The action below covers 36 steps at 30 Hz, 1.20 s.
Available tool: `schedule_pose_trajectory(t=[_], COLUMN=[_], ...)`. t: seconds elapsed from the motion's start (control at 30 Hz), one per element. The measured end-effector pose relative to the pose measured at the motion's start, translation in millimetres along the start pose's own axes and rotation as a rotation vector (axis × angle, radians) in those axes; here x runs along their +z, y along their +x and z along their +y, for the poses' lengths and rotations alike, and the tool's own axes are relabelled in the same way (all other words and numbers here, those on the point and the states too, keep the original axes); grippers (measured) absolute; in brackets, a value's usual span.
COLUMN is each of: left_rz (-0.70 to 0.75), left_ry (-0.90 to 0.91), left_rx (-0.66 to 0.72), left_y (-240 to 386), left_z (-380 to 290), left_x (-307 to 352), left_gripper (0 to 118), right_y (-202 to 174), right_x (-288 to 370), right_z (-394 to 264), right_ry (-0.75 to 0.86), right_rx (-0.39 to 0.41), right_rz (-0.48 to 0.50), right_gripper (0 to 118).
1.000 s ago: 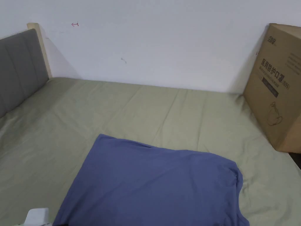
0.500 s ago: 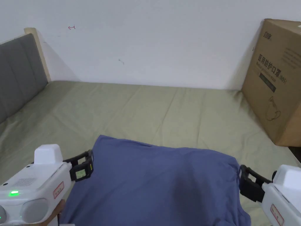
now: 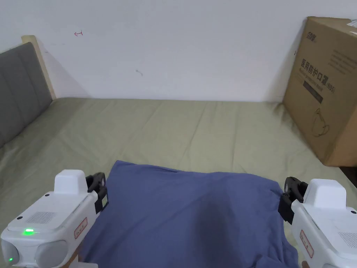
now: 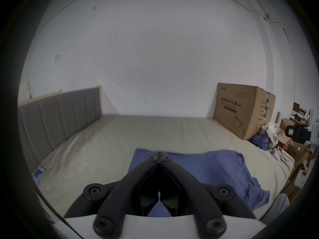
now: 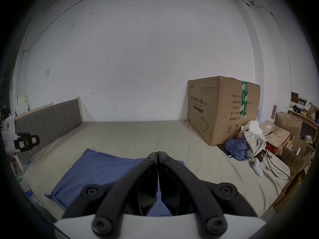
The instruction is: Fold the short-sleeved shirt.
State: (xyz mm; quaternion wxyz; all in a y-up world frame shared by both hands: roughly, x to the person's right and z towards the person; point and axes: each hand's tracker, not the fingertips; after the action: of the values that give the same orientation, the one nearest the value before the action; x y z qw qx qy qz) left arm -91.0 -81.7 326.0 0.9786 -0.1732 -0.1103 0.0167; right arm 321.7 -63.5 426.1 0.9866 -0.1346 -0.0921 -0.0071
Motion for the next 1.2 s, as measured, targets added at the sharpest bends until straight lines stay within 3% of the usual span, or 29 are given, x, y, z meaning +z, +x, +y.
schedule_pose_trajectory(t=[0.3, 0.37, 0.5, 0.53, 0.67, 0.73, 0.8, 0.9, 0.93, 0.97, 1.0, 1.03, 1.1, 1.13, 1.2], left_rz=[0.086, 0.117, 0.168, 0.172, 0.173, 0.173, 0.112, 0.111, 0.112, 0.107, 0.102, 0.098, 0.091, 0.088, 0.079], left_ry=[-0.395, -0.478, -0.588, -0.603, -0.628, -0.625, -0.670, -0.662, -0.661, -0.658, -0.650, -0.643, -0.622, -0.608, -0.594], left_rx=[0.080, 0.114, 0.208, 0.214, 0.203, 0.178, 0.174, 0.177, 0.159, 0.147, 0.131, 0.125, 0.121, 0.131, 0.147], left_y=[-66, -80, -97, -96, -96, -93, -86, -76, -74, -74, -73, -73, -74, -75, -76], left_z=[-84, -105, -135, -139, -155, -160, -164, -166, -166, -165, -164, -162, -156, -153, -145], left_x=[-18, -19, -23, -23, -32, -38, -45, -45, -45, -44, -42, -40, -35, -33, -31], left_gripper=[1, 16, 95, 100, 95, 64, 18, 8, 7, 7, 7, 6, 6, 6, 6], right_y=[5, 4, 3, 4, 6, 9, 12, 24, 28, 31, 37, 41, 45, 48, 46], right_x=[-6, -8, -12, -12, -13, -11, -10, -8, -9, -11, -10, -12, -16, -14, -18], right_z=[-13, -18, -25, -26, -34, -39, -43, -58, -65, -73, -85, -95, -122, -136, -160], right_ry=[-0.044, -0.059, -0.088, -0.096, -0.123, -0.137, -0.156, -0.217, -0.261, -0.304, -0.352, -0.400, -0.528, -0.559, -0.643], right_rx=[-0.043, -0.048, -0.053, -0.052, -0.064, -0.076, -0.082, -0.110, -0.119, -0.126, -0.129, -0.132, -0.134, -0.142, -0.137], right_rz=[0.012, 0.015, 0.017, 0.017, 0.009, 0.001, -0.017, -0.050, -0.062, -0.085, -0.104, -0.114, -0.114, -0.116, -0.107], right_gripper=[0, 0, 0, 0, 0, 0, 0, 2, 9, 28, 63, 77, 83, 92, 92])
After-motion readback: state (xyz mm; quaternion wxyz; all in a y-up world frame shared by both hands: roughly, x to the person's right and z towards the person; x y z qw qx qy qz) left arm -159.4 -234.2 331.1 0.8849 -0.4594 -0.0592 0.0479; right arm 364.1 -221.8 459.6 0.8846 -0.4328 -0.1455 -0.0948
